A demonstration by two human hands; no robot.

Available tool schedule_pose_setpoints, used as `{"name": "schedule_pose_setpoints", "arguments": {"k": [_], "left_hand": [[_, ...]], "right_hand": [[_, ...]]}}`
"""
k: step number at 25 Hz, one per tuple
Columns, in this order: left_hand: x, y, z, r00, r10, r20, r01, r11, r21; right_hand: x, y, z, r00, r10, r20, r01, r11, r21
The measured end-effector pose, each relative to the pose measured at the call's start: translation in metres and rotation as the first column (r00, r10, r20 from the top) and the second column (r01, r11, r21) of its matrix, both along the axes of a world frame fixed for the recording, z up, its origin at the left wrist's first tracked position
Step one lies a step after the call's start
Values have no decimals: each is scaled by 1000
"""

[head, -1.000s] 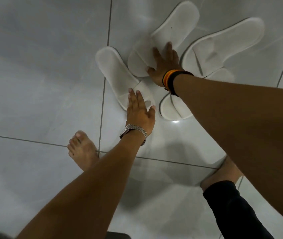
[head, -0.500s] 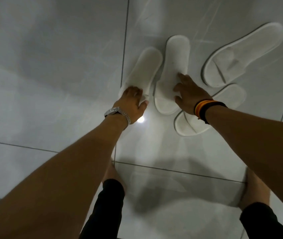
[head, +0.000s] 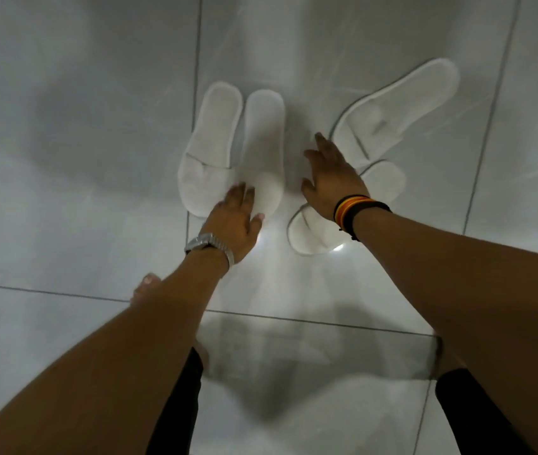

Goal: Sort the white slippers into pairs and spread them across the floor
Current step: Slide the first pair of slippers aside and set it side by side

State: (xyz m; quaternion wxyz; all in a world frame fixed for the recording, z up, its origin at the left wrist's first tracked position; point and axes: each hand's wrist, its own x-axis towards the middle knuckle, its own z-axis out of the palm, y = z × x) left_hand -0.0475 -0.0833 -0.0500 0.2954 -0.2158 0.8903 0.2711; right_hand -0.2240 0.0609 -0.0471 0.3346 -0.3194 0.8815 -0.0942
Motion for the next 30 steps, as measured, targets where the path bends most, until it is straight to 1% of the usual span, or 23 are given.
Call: {"name": "schedule_pose_setpoints", "arguments": {"k": [4, 6, 8, 9, 11, 12, 14, 15, 17, 18, 19, 20, 21, 22, 24, 26, 27, 30], "left_hand": [[4, 111, 3, 1000, 25, 9, -27, 986, 165], [-1, 156, 1, 992, 107, 66, -118, 975, 188], [-7, 182, -9, 967, 192, 169, -224, 954, 200], [-10, 190, -15, 960, 188, 209, -231, 951, 206], [-23, 201, -23, 969, 107, 221, -159, 959, 236], [-33, 205, -23, 979, 58, 197, -109, 960, 256], [-58, 210, -14, 991, 4, 135, -43, 959, 281], [-71, 210, -7, 994, 21, 107, -51, 959, 280], [-93, 197, 7, 993, 117, 7, -114, 956, 270], [-104, 185, 11, 988, 128, -80, -106, 965, 239], [-114, 172, 12, 980, 99, -175, -68, 982, 174], [-126, 158, 9, 968, 39, -249, -16, 996, 93], [-139, 143, 3, 961, -33, -275, 38, 999, 14], [-151, 128, -5, 968, -90, -235, 82, 996, -42], [-173, 103, -25, 976, -212, -45, 207, 975, -85], [-183, 90, -41, 935, -338, 112, 347, 935, -79], [-184, 92, -46, 930, -342, 133, 352, 934, -63], [-172, 131, -50, 957, -242, 160, 246, 969, -5]], "right_hand": [[-54, 72, 2, 994, -75, -79, 88, 982, 167], [-77, 91, -10, 993, -108, -52, 117, 964, 239], [-86, 94, -25, 992, -128, 18, 118, 953, 279], [-85, 93, -30, 993, -111, 42, 95, 955, 280], [-74, 94, -40, 997, -50, 53, 36, 969, 244], [-66, 96, -40, 998, -34, 49, 23, 979, 203], [-53, 105, -34, 996, -91, 22, 88, 990, 115], [-47, 113, -28, 985, -170, 11, 169, 983, 67], [-31, 132, -18, 928, -371, 17, 371, 928, -14], [-23, 142, -14, 891, -454, 24, 455, 890, -35], [-14, 151, -11, 863, -504, 25, 505, 863, -36], [-4, 159, -11, 850, -527, 28, 527, 849, -20], [5, 165, -13, 849, -526, 42, 526, 850, 9], [12, 169, -17, 854, -516, 64, 514, 857, 40], [16, 170, -29, 863, -496, 98, 490, 868, 82], [11, 168, -40, 876, -473, 96, 467, 881, 78], [5, 167, -42, 886, -456, 87, 451, 890, 65], [-19, 174, -44, 923, -378, 77, 374, 926, 58]]}}
